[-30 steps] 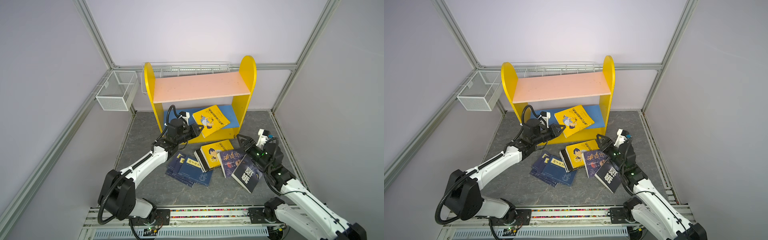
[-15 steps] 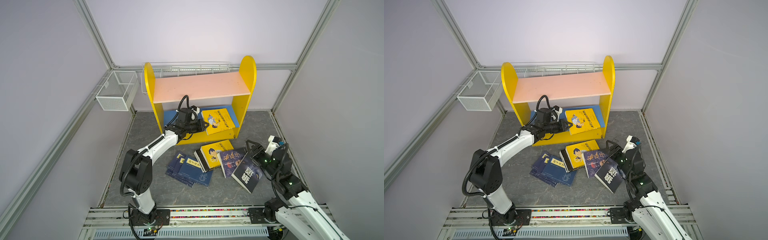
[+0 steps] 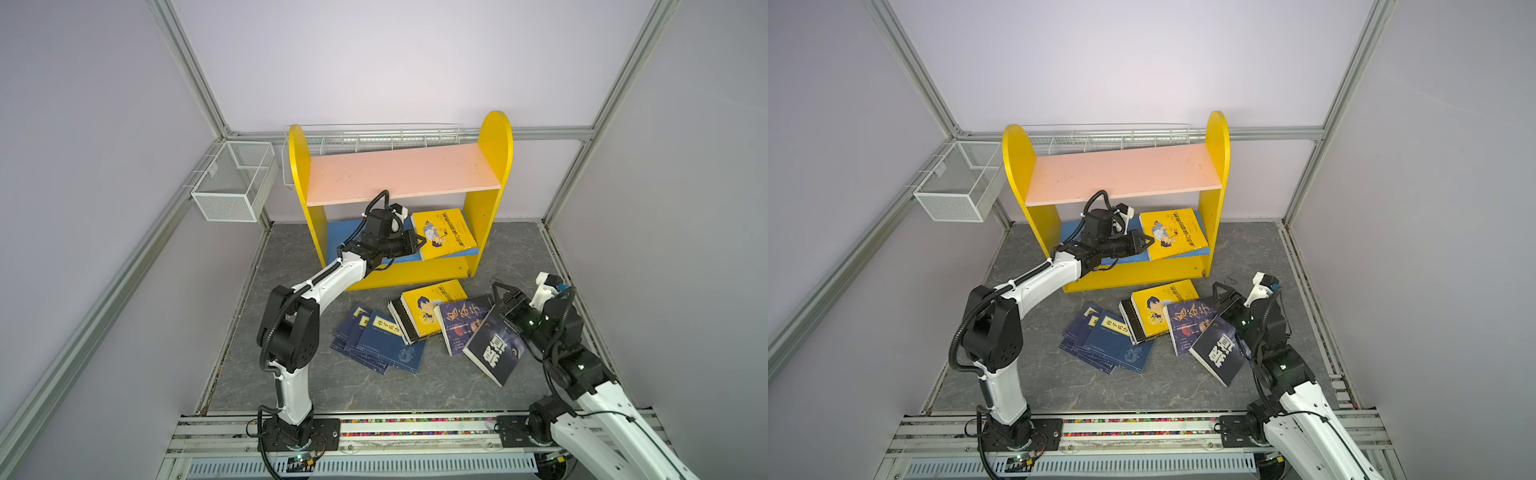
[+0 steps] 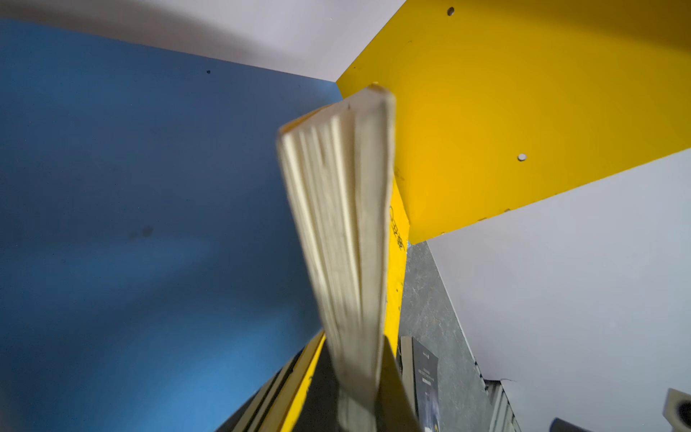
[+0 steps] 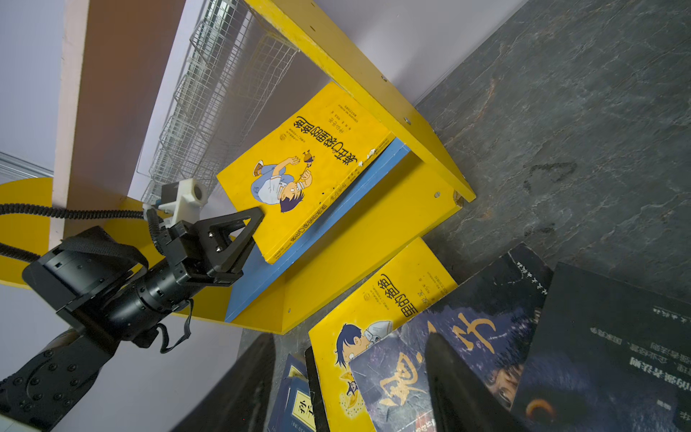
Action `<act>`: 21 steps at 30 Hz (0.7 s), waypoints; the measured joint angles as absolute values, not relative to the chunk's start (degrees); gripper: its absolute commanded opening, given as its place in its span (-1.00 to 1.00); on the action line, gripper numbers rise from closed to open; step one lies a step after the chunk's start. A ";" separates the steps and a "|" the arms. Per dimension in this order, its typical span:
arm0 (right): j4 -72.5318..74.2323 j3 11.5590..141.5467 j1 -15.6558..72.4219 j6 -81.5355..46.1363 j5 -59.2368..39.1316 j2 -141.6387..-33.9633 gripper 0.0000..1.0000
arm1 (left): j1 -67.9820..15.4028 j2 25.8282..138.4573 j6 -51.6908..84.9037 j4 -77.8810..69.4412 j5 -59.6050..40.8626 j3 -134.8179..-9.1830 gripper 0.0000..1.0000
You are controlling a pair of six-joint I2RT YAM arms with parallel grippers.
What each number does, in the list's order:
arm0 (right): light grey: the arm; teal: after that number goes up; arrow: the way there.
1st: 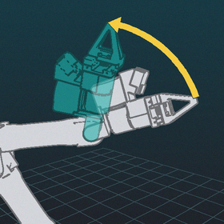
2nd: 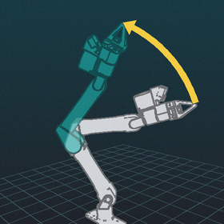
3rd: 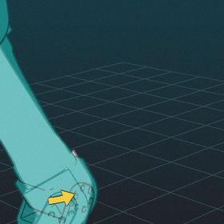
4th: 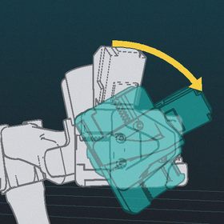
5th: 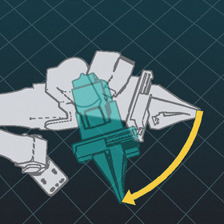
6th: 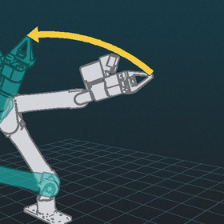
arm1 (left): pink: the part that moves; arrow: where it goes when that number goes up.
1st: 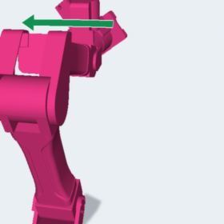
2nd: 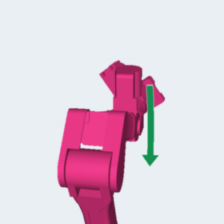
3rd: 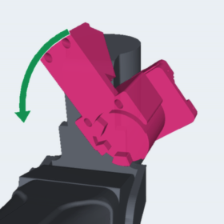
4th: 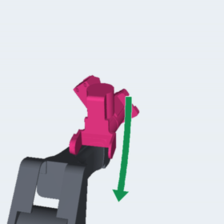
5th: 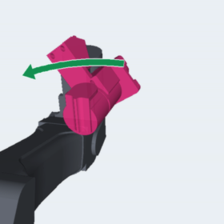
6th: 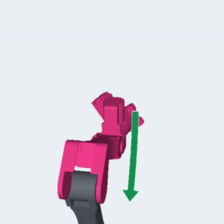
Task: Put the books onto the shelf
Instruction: 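Set the yellow book on the blue shelf with the left gripper while the right withdraws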
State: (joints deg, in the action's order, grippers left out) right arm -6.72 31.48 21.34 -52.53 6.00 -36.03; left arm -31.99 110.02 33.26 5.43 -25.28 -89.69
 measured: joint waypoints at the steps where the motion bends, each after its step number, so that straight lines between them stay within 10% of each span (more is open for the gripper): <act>1: -6.72 31.48 21.34 -52.47 6.00 -36.07 0.34 | -31.86 110.61 33.04 5.45 -25.06 -90.21 -0.39; 4: -6.72 31.46 21.34 -52.42 6.00 -36.18 0.33 | -31.92 112.71 32.27 5.52 -23.22 -92.42 0.63; 7: -6.79 31.44 21.34 -52.42 5.98 -36.38 0.33 | -32.36 114.41 32.23 5.93 -20.71 -94.30 0.99; 21: -7.73 31.27 21.34 -52.45 6.02 -36.45 0.32 | -35.27 113.43 29.39 16.12 3.62 -94.72 1.00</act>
State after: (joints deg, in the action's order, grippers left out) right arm -7.73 31.27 21.34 -52.45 6.02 -36.45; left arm -35.27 113.43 29.39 16.12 3.62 -94.72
